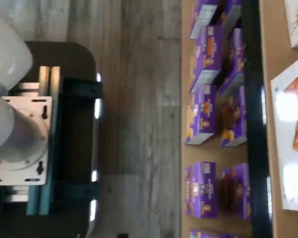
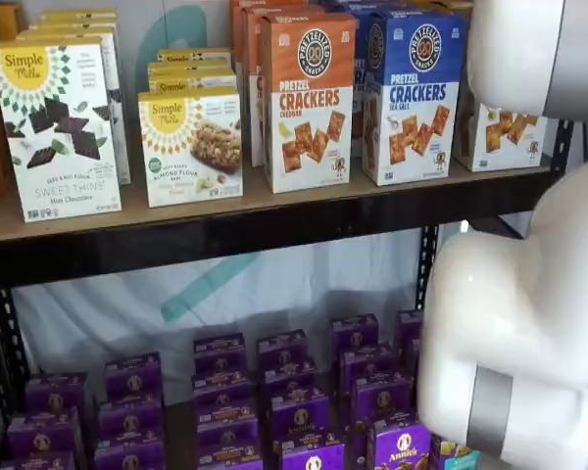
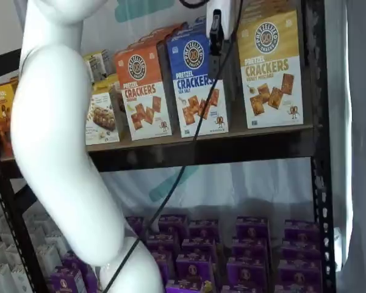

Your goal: Retrieve the yellow and white box located on the top shelf, the sixth one from the left

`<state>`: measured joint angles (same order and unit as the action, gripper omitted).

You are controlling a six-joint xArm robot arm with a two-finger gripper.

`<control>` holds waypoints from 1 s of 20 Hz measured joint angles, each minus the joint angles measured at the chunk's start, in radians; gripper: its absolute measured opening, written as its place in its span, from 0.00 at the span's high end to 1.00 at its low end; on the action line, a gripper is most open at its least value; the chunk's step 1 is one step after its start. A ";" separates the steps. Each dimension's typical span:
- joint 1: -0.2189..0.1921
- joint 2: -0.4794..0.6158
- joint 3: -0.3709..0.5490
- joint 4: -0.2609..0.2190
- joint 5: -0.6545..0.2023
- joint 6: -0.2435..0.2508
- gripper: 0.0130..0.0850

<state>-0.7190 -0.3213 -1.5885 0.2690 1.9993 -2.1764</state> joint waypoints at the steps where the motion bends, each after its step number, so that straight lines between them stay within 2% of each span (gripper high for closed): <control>1: -0.018 -0.006 0.009 0.028 -0.015 -0.006 0.00; 6: -0.082 -0.005 0.011 0.125 -0.053 -0.024 0.00; 10: -0.139 -0.016 0.029 0.239 -0.105 -0.030 0.00; 11: -0.144 -0.019 0.033 0.251 -0.112 -0.030 0.00; 16: -0.186 -0.050 0.086 0.374 -0.199 -0.028 0.00; 20: -0.191 -0.070 0.124 0.426 -0.278 -0.033 0.00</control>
<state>-0.9098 -0.3910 -1.4648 0.6946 1.7210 -2.2090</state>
